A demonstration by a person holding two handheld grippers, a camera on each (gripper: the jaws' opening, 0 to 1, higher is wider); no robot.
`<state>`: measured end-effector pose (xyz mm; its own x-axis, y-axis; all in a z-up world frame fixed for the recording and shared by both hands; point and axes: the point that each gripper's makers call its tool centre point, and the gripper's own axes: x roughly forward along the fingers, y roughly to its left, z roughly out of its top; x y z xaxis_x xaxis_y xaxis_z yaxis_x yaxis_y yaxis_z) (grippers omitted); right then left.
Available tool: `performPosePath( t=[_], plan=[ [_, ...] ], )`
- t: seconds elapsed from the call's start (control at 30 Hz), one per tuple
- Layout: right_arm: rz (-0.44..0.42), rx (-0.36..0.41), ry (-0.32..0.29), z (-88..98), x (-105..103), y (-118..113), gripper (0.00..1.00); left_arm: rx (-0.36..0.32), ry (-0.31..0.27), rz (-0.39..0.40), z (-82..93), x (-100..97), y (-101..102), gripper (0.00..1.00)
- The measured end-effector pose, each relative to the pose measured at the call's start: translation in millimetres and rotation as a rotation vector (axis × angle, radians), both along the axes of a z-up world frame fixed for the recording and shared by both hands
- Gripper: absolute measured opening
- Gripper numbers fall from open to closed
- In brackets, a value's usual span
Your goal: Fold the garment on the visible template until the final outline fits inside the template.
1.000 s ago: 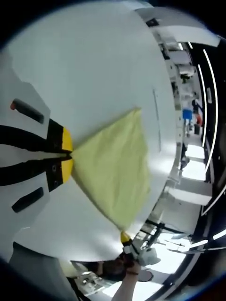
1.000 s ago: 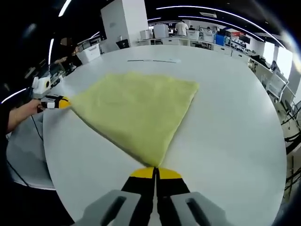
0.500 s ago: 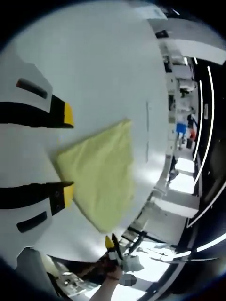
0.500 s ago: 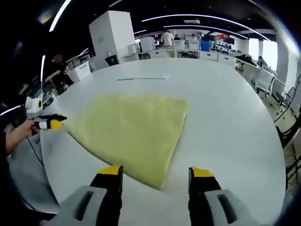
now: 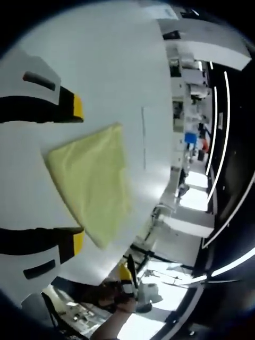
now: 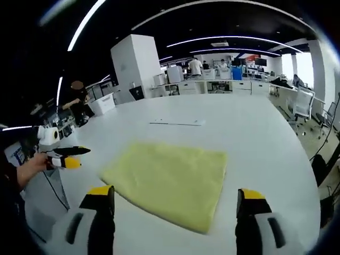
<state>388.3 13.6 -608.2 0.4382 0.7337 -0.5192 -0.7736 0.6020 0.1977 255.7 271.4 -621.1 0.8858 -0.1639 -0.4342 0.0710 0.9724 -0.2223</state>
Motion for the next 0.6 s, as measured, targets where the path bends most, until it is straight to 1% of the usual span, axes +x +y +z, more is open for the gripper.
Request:
performPosePath(
  t=[0.07, 0.17, 0.3, 0.37, 0.47, 0.57, 0.6],
  plan=[
    [0.001, 0.011, 0.001, 6.0, -4.8, 1.5, 1.0, 0.0, -0.011, -0.004, 7.3, -2.1, -4.4, 0.83],
    [0.011, 0.017, -0.005, 12.4, -13.3, 3.5, 0.99, -0.008, -0.03, 0.003, 17.5, -5.3, -8.0, 0.9],
    [0.02, -0.007, -0.037, 17.8, -23.5, 3.0, 0.99, -0.012, -0.046, 0.011, 27.9, -10.1, -12.0, 0.99],
    [0.028, -0.024, -0.056, 18.5, -27.9, 2.5, 1.0, -0.01, -0.058, 0.02, 31.8, -12.4, -12.7, 0.99],
    [0.04, -0.05, -0.065, 16.6, -34.5, 0.7, 1.0, -0.003, -0.05, 0.026, 31.4, -15.7, -11.6, 0.99],
    [0.049, -0.094, -0.092, 14.3, -37.1, -2.6, 1.0, 0.0, -0.036, 0.025, 30.4, -19.7, -11.5, 0.99],
    [0.05, -0.096, -0.099, 14.3, -37.8, -3.0, 1.0, 0.0, -0.035, 0.022, 30.4, -20.8, -11.6, 0.99]
  ],
)
